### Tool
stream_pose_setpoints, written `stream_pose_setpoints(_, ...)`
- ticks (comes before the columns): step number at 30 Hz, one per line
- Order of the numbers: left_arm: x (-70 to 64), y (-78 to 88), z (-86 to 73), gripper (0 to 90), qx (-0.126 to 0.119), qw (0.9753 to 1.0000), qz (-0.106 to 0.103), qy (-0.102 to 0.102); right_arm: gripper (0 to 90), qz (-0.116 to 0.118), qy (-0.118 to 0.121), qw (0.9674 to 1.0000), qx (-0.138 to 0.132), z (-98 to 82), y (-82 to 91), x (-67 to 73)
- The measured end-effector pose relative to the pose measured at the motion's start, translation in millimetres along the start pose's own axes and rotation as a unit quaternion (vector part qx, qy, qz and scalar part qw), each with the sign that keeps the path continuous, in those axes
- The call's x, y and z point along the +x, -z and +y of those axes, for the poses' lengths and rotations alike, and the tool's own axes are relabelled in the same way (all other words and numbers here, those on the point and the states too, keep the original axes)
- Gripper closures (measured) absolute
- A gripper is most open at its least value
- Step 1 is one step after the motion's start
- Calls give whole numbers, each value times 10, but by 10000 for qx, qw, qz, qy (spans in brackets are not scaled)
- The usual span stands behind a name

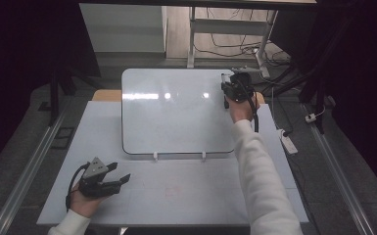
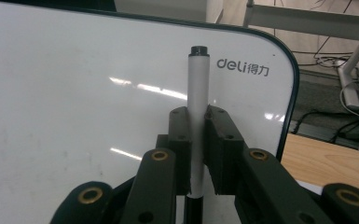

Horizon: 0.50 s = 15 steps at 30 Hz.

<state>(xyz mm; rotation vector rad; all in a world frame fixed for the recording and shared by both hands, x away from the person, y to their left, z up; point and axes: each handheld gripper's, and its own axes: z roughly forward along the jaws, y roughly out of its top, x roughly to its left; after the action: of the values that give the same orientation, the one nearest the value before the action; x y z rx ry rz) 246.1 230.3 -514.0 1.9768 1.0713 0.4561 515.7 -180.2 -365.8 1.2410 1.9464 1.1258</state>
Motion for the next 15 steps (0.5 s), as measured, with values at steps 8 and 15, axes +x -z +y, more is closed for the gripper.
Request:
stream_pose_setpoints(8,4,-7,-5,333,25,10000,27,-7,789,-90,97,9999,13,-28,-52,-15)
stream_pose_setpoints(15,9,-4,-9,333,13,10000,46,7,615,-79,257,9996,-108,-33,-3,16)
